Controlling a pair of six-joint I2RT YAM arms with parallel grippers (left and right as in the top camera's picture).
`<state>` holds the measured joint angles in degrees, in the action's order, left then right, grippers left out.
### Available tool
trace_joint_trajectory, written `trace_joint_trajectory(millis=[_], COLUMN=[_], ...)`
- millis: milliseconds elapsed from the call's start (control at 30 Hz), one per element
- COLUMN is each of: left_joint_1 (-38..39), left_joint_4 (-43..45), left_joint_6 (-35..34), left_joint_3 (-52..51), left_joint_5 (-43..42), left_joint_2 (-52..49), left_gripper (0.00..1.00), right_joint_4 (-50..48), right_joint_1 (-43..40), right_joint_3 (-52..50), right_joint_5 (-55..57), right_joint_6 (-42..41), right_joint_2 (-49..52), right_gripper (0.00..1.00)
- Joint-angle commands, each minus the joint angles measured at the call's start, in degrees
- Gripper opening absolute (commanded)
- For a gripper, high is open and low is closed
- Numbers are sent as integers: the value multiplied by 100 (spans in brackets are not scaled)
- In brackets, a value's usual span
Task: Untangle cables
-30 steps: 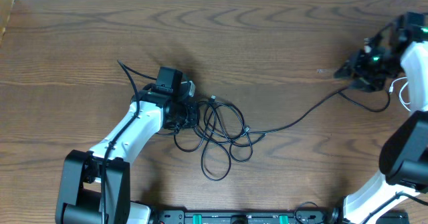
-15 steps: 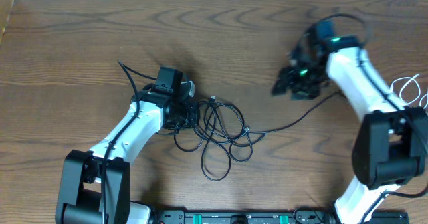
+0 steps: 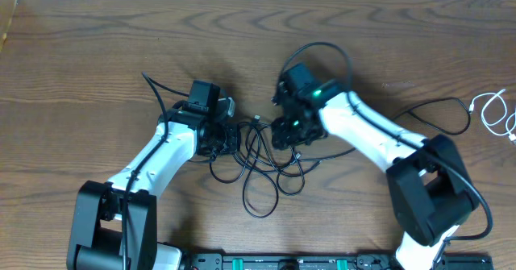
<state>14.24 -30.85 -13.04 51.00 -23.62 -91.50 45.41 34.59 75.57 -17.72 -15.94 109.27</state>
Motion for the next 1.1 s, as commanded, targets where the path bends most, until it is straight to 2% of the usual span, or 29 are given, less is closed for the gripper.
trace_joint_trajectory(millis=[0,133,167,200,433,933,967,1000,1067], left_joint_1=[-20,-20,-20,-20,-273,-1475,-1545,-1600,-1674], left_joint_4=[-11,-11,-11,-13,-232,-815,-837,-848,-857], left_joint_6=[114,116,114,116,114,-129,-129,-133,-286], left_joint_3=[-22,-22,-22,-22,-9,-17,-17,-17,-17], left_joint_5=[76,76,76,74,188,1268,1335,1362,1355], left_joint_2=[39,39,39,42,199,243,240,240,240], left_gripper=[8,8,8,8,8,8,10,16,41], right_joint_4=[-31,-37,-33,-24,409,72,-4,-79,-203], right_joint_1=[396,693,789,804,540,184,177,177,177], right_joint_3=[-37,-39,-39,-39,188,376,376,376,376], right_joint_5=[1176,2243,2688,2804,3174,3174,3176,3174,3115], right_joint_6=[-490,-1019,-1128,-1126,-1123,-1117,-1115,-1099,-1104], right_joint_2=[-28,-26,-26,-26,-356,-2686,-2830,-2944,-3156], right_gripper=[45,30,12,1,1,1,1,1,1])
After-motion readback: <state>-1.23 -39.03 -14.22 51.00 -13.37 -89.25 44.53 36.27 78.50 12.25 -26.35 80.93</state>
